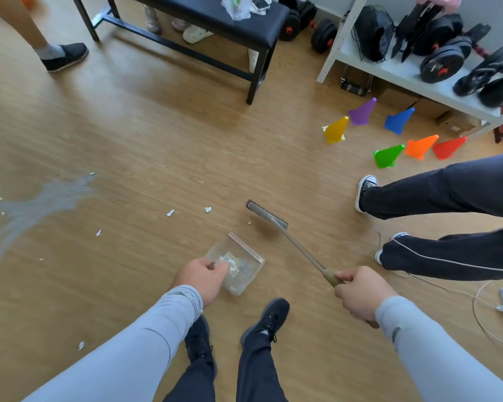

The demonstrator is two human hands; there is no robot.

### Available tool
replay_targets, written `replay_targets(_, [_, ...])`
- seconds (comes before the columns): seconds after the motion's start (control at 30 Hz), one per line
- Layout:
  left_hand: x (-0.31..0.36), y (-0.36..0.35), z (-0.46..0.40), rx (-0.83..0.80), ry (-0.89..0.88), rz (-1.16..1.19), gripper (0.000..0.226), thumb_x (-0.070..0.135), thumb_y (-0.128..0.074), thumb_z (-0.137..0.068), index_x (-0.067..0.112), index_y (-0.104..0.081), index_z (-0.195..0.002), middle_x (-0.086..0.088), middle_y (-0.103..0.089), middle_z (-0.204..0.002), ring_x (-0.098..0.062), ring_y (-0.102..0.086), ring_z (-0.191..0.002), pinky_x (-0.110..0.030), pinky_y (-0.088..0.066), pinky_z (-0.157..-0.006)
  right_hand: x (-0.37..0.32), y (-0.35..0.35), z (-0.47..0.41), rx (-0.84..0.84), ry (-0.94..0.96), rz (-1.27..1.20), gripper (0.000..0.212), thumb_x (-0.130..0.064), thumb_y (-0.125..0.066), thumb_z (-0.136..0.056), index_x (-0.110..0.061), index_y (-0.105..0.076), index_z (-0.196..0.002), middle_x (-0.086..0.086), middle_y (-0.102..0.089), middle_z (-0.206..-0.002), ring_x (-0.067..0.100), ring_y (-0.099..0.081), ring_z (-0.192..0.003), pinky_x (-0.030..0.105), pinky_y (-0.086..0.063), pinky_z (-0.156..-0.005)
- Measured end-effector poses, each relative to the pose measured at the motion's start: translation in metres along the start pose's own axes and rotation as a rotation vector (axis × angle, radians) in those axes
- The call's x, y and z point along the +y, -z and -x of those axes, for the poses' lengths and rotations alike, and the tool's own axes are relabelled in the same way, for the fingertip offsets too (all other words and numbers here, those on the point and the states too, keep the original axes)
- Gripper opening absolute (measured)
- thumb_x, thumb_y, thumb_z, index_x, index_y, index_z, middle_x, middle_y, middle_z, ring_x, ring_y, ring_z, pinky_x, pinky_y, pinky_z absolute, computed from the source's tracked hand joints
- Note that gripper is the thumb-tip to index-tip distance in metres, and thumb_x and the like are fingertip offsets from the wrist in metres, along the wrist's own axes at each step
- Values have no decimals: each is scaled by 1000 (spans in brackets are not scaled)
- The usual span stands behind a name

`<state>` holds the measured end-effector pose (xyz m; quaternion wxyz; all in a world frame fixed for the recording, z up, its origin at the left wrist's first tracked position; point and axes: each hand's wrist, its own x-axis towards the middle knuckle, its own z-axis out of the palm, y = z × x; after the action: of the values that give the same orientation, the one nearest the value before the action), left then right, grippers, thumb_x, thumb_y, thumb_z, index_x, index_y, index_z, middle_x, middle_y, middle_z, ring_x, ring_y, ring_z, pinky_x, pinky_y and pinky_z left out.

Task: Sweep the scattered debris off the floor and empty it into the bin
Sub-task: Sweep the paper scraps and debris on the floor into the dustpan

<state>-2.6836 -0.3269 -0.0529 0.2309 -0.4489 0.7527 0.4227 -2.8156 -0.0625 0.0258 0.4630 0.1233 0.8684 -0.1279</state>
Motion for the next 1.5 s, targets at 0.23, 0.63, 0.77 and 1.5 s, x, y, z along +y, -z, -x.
replay_targets(0.23, [8, 12, -19, 26, 43, 15, 30, 38, -55, -84, 18, -44, -64, 0, -43, -59, -24, -39, -55, -28, -34, -53, -39, -31, -23, 46, 66, 318, 24, -14, -48, -91, -20, -64, -109, 3, -63, -85, 22, -61, -67, 26, -47, -54])
replay_targets(0.63, [19, 9, -29, 41, 20, 34, 33, 43, -55, -81, 19, -44, -62, -1, -46, -58, -25, -44, -58, -30, -37, -57, 27, 63, 37, -132, 33, 54, 39, -13, -59, -92, -30, -60, -127, 4, -61, -54, 16, -39, -35, 21, -34, -40])
replay_targets(0.77, [19, 12, -29, 62, 0, 17, 35, 38, -55, -80, 15, -39, -59, -1, -40, -54, -26, -37, -55, -28, -34, -52, 19, 23, 9, -39, 34, 99, 43, -20, -57, -85, -40, -63, -124, 4, -61, -60, 21, -47, -45, 24, -39, -44])
replay_targets(1.5, [12, 7, -25, 76, 7, 14, 33, 40, -55, -81, 16, -46, -60, -1, -47, -56, -24, -43, -54, -27, -36, -50, 10, 11, -6, -61, 69, 232, 47, -19, -57, -89, -31, -61, -134, 3, -63, -66, 18, -50, -43, 19, -39, -40])
